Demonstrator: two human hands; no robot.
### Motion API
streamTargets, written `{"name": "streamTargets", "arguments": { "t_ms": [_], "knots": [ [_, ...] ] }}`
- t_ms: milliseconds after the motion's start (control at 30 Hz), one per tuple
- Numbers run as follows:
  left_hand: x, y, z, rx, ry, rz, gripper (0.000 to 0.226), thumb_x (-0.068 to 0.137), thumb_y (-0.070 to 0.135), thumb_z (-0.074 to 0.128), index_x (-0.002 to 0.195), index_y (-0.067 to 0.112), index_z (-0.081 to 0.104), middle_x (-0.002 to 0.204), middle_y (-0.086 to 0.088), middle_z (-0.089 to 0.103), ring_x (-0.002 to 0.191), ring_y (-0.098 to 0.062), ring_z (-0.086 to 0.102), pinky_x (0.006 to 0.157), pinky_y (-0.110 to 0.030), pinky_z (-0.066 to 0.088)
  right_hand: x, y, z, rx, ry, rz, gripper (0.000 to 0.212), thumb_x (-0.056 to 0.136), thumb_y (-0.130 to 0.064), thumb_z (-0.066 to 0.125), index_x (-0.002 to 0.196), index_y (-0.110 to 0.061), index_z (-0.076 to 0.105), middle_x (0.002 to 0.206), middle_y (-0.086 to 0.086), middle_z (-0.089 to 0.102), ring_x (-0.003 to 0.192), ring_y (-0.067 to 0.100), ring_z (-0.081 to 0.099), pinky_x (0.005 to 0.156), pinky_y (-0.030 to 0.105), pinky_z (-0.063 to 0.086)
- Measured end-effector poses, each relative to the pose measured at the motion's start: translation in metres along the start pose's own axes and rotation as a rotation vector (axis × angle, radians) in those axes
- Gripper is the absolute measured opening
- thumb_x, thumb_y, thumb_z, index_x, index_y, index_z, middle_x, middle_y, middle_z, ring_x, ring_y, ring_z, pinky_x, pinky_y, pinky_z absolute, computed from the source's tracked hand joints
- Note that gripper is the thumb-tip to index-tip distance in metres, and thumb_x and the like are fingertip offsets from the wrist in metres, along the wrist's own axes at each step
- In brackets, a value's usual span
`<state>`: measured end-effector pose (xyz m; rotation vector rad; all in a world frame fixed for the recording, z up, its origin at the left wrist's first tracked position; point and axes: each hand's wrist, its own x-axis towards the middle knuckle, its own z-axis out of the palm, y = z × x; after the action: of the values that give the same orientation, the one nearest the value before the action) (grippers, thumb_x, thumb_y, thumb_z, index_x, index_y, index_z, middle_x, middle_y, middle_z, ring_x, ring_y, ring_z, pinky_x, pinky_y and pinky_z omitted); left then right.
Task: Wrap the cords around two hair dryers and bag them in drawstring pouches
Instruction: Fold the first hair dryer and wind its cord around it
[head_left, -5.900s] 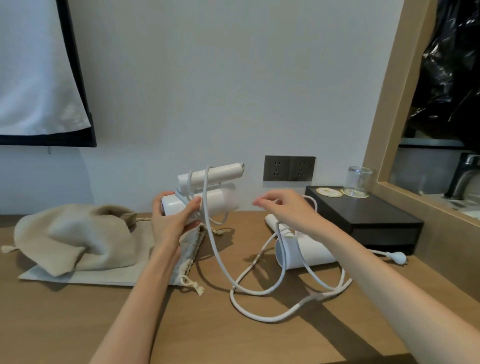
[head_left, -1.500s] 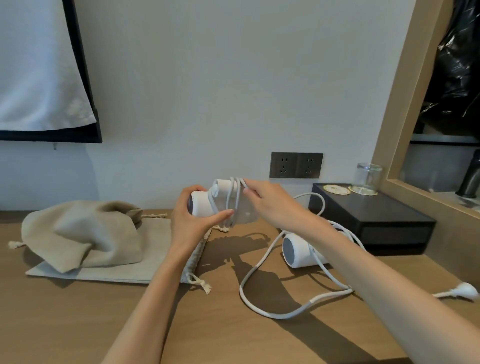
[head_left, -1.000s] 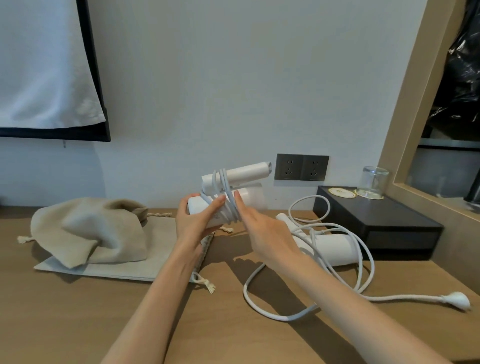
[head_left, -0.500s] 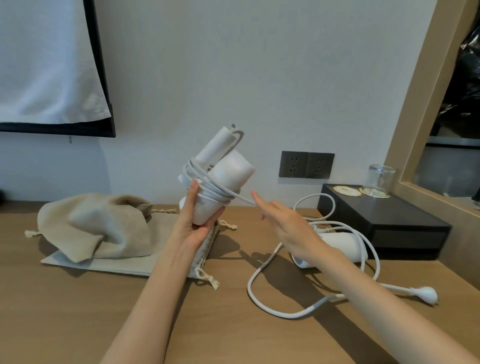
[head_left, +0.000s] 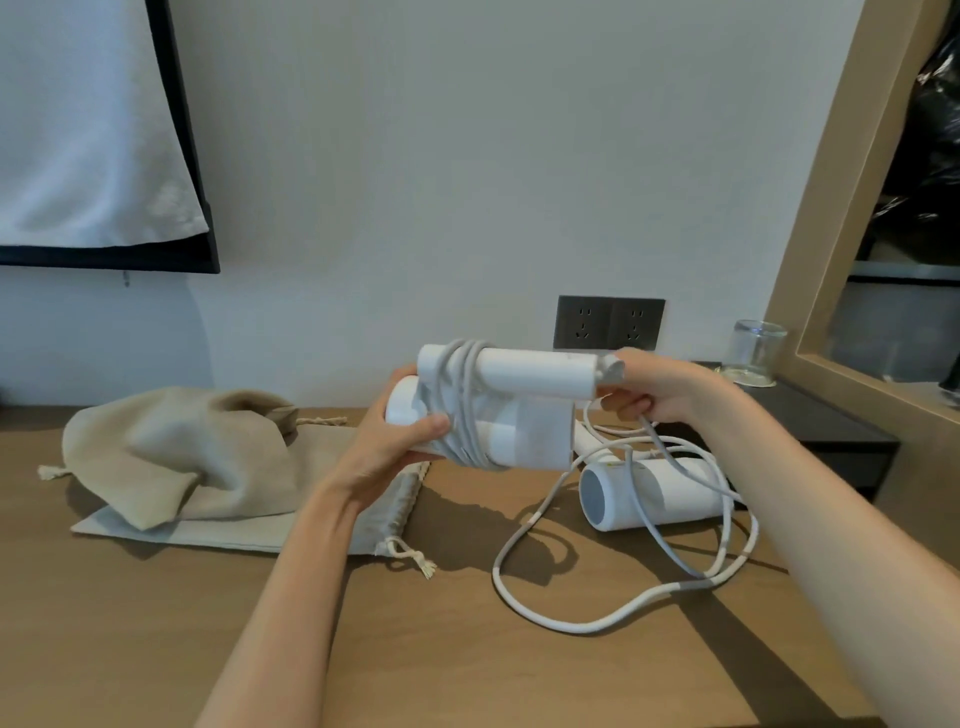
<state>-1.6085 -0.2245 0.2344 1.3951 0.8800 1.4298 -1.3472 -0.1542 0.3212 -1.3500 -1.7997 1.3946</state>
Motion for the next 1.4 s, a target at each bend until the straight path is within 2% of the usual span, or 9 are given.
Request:
{"name": "streamTargets", "arguments": {
  "t_ms": [267,533,633,733,900,1033,1133,1233,1400],
  "knots": [
    [-0.006,0.006,-0.003,0.191,-0.038,0.075,0.072,0.046,0.031,0.083,0.112,0.037,0.053,0.113,0.0,0.059,0.099,-0.017,0.063,0.072,-0.029,0.055,-0.019,-0.025,0.002,-0.352,-0.059,-0.023,0.024,0.091,-0.027,0.061,0.091,-0.005,0.071,0.054,-0.005,0.044,0.045,0.006,0.025,0.041,0.018,0.018],
    [-0.004,0.003,0.015,0.377,-0.03,0.137,0.067,0.042,0.036,0.086,0.103,0.034,0.058,0.097,0.022,0.06,0.086,0.001,0.06,0.066,-0.019,0.053,-0.02,-0.019,0.024,-0.552,0.04,-0.018,0.026,0.093,-0.029,0.06,0.096,-0.008,0.073,0.055,-0.005,0.041,0.034,0.005,0.028,0.039,0.017,0.021],
    [-0.002,0.002,0.017,0.425,0.026,0.187,0.067,0.041,0.038,0.087,0.101,0.035,0.058,0.099,0.022,0.059,0.087,0.001,0.059,0.067,-0.018,0.053,-0.019,-0.017,0.031,-0.68,0.074,-0.052,0.036,0.093,-0.034,0.056,0.105,-0.004,0.07,0.073,0.005,0.059,0.059,0.009,0.046,0.052,0.02,0.034],
    [0.0,-0.001,0.017,0.458,0.063,0.243,0.068,0.042,0.038,0.088,0.103,0.032,0.058,0.103,0.018,0.058,0.09,-0.003,0.059,0.067,-0.019,0.053,-0.014,-0.016,0.04,-0.768,0.113,-0.132,0.041,0.095,-0.029,0.05,0.11,0.007,0.063,0.104,0.026,0.065,0.074,0.018,0.046,0.063,0.03,0.037],
    [0.004,-0.011,0.015,0.54,0.162,0.297,0.072,0.042,0.044,0.088,0.106,0.033,0.057,0.108,0.013,0.058,0.095,-0.008,0.057,0.068,-0.016,0.05,-0.014,-0.019,0.045,-0.843,0.227,-0.258,0.031,0.09,-0.019,0.049,0.094,0.006,0.067,0.068,0.017,0.053,0.06,0.014,0.036,0.055,0.03,0.031],
    [0.003,-0.01,0.016,0.516,0.259,0.309,0.069,0.048,0.026,0.094,0.105,0.026,0.055,0.103,0.01,0.058,0.088,-0.003,0.057,0.064,-0.018,0.052,-0.017,-0.008,0.063,-0.87,0.328,-0.394,0.035,0.097,-0.02,0.044,0.072,0.0,0.058,0.058,0.008,0.046,0.054,0.019,0.038,0.05,0.031,0.029],
    [0.003,-0.01,0.019,0.452,0.318,0.289,0.065,0.052,0.021,0.092,0.105,0.021,0.054,0.102,0.009,0.056,0.089,-0.005,0.058,0.061,-0.02,0.054,-0.02,0.001,0.072,-0.803,0.399,-0.471,0.03,0.1,-0.022,0.04,0.093,-0.009,0.066,0.08,0.009,0.065,0.076,0.025,0.059,0.069,0.042,0.049],
    [0.005,-0.01,0.021,0.407,0.4,0.246,0.064,0.055,0.021,0.091,0.106,0.023,0.052,0.101,0.009,0.054,0.092,-0.009,0.057,0.066,-0.027,0.058,-0.029,0.002,0.084,-0.712,0.444,-0.565,0.027,0.101,-0.019,0.038,0.115,-0.011,0.06,0.105,0.01,0.066,0.099,0.028,0.059,0.086,0.044,0.049],
    [0.007,-0.011,0.02,0.278,0.521,0.159,0.062,0.058,0.024,0.09,0.106,0.025,0.051,0.102,0.0,0.055,0.093,-0.019,0.061,0.068,-0.044,0.06,-0.032,0.009,0.107,-0.623,0.384,-0.683,0.043,0.103,-0.018,0.032,0.145,-0.019,0.032,0.091,0.002,0.058,0.084,0.02,0.058,0.077,0.042,0.051]
  ]
}}
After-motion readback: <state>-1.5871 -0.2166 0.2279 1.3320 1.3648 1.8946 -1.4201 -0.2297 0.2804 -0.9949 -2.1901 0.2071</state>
